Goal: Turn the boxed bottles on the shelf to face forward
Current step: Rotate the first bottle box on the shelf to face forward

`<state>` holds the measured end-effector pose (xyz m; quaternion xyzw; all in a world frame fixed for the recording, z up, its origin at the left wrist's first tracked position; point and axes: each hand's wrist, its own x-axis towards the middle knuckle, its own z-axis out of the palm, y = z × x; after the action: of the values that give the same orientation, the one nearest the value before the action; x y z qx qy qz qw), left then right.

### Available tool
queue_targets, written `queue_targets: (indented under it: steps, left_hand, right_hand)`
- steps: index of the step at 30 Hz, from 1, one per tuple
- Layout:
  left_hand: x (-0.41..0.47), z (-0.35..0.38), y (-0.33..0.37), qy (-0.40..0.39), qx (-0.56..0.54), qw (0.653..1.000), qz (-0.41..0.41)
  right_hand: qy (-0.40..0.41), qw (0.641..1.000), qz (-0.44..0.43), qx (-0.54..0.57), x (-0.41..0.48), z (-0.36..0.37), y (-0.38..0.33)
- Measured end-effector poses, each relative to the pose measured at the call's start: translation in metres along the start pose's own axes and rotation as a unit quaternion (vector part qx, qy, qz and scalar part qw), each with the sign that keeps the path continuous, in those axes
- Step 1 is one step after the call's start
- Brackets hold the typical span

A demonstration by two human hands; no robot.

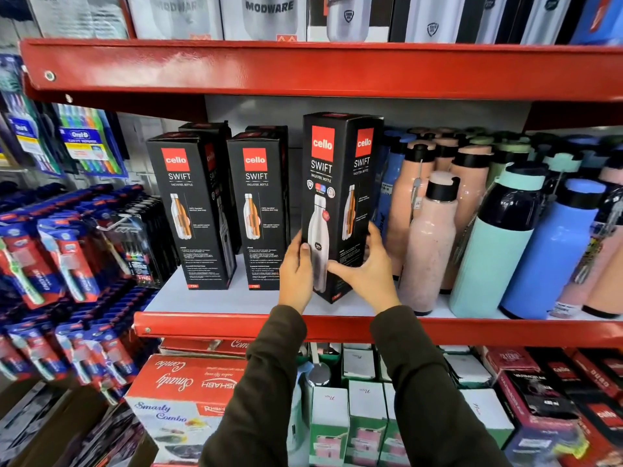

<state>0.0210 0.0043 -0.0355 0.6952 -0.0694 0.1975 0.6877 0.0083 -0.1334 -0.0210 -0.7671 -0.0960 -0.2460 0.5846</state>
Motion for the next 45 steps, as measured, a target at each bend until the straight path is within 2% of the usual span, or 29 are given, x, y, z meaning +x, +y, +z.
queue_targets:
  steps: [3,8,18,27,34,38,41,45]
  left_hand:
    - [0.008,-0.003,-0.004,-0.039,-0.020,0.998,-0.038]
    - [0.010,-0.005,-0.011,-0.045,-0.005,0.999,-0.010]
    - [0.004,0.006,-0.015,-0.005,0.004,0.999,0.039]
    - [0.004,0.010,-0.021,0.011,0.013,1.000,0.006]
    - [0.005,0.011,-0.019,0.021,0.027,0.999,-0.001]
    - [-0.001,0.011,-0.016,0.025,0.013,1.000,0.006]
    - [-0.007,0.003,-0.009,0.045,0.010,0.998,0.042]
    - [-0.009,-0.017,0.004,0.083,0.007,0.991,0.108]
  right_hand:
    - [-0.037,0.999,0.003,0.005,0.005,-0.005,0.002]
    - [-0.065,0.998,-0.018,0.014,0.010,-0.007,0.006]
    - [-0.046,0.999,-0.016,-0.017,0.010,-0.003,0.019]
    - [-0.022,0.999,0.001,-0.042,0.011,0.006,0.029]
    - [0.025,0.999,0.023,-0.030,0.007,0.012,0.031]
    - [0.082,0.995,0.012,-0.056,0.003,0.016,0.028]
    - [0.138,0.988,-0.007,-0.075,0.001,0.018,0.020]
    - [0.191,0.977,-0.078,-0.058,-0.005,0.027,-0.004]
